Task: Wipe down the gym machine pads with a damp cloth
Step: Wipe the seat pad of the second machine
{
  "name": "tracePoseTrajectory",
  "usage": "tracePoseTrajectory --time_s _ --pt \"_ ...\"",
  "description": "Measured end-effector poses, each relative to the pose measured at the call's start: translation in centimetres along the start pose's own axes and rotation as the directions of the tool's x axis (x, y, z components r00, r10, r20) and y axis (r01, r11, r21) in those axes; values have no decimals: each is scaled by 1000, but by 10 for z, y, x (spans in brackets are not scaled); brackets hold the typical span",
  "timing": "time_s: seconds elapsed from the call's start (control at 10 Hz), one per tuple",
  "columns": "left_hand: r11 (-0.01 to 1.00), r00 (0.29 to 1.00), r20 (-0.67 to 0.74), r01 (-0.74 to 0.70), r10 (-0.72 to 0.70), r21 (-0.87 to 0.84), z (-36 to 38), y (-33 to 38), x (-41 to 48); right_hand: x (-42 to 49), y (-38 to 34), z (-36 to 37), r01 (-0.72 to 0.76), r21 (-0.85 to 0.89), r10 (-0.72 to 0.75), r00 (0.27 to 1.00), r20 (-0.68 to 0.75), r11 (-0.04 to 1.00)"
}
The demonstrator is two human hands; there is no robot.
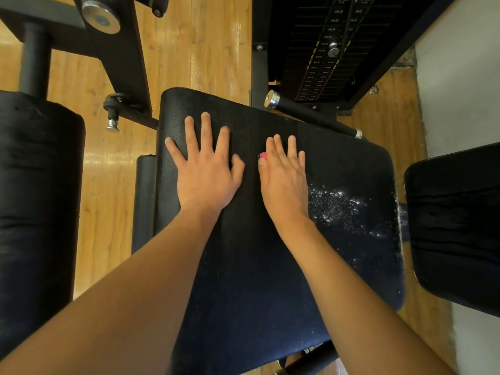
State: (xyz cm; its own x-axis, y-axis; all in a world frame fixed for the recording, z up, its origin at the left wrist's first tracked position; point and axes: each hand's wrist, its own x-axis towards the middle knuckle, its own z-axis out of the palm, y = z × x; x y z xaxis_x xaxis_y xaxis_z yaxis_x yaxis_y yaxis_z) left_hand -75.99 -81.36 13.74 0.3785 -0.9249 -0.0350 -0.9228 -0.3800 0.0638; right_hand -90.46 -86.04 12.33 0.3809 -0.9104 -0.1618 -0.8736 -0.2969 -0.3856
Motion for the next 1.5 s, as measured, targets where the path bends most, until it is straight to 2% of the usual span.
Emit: tracePoseTrajectory --time_s 0.2,0.5,0.7,0.9,1.0,1.2,1.5 --pt "1000 1000 12 -1 1 -8 -3 1 -1 -40 2 4 -16 -18 16 999 33 1000" --pt "1000 1000 5 -2 2 -5 -3 2 0 -4 0 -1 -48 21 48 999 3 999" --pt "1000 1000 7 -1 1 -8 -4 2 -1 -33 3 3 -19 28 18 1000 16 999" --pt "1000 1000 15 5 -5 -10 -5 2 -1 -76 3 5 -7 61 4 999 38 998" --pt "1000 1000 5 2 -1 -14 -5 2 -1 -66 3 2 -7 136 4 1000 22 991" --pt "1000 1000 -2 -3 3 -6 -3 1 0 -48 2 4 -48 122 47 999 9 991" --pt "1000 1000 5 1 -1 -15 -4 3 -2 -94 2 11 -50 105 50 999 4 993"
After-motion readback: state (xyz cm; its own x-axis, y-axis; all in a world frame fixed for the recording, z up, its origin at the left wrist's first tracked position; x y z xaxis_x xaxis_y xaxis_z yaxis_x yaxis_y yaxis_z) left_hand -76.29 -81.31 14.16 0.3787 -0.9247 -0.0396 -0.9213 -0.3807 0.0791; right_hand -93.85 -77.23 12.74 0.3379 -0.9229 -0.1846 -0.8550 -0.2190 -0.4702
